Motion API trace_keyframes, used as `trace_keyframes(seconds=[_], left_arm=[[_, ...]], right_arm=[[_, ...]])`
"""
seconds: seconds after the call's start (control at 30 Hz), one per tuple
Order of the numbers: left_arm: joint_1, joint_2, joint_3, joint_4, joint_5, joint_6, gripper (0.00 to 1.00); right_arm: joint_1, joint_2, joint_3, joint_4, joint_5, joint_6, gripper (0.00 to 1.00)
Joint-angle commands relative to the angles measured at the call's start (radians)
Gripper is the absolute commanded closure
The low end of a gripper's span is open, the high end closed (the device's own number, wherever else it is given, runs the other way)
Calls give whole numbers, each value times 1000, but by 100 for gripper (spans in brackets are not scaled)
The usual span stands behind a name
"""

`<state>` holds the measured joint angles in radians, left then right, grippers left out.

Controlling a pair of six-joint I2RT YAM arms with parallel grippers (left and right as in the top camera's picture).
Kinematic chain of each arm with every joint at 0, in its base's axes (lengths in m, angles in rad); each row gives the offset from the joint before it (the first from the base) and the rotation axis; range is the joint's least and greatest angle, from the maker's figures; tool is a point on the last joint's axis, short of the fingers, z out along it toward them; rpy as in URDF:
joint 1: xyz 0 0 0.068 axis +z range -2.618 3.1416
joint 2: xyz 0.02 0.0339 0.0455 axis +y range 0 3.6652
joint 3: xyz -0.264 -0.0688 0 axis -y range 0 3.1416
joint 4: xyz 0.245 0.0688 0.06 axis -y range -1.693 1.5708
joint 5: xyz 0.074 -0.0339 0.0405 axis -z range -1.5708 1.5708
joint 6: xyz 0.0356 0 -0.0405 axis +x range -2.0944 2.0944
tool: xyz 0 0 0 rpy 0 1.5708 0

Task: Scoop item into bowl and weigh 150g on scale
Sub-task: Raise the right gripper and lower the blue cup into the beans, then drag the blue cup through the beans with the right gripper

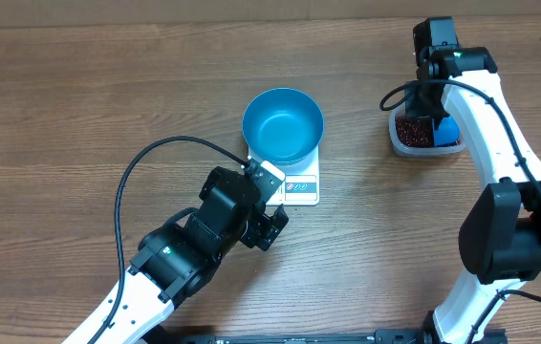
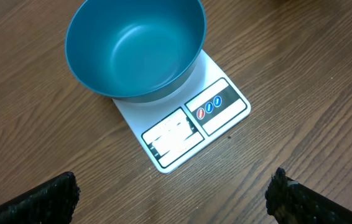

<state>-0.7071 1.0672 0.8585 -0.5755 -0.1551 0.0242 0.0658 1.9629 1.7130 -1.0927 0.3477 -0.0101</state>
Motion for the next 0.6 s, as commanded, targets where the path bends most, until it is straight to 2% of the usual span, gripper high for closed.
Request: trace_keyframes(seconds=[0.0,0.57], left_arm=[[2,5,-5,3,-12,-13,0],[2,5,-5,3,-12,-13,0]], right_arm=[[0,11,8,6,-33,10,96],[0,24,6,2,-154,8,96]])
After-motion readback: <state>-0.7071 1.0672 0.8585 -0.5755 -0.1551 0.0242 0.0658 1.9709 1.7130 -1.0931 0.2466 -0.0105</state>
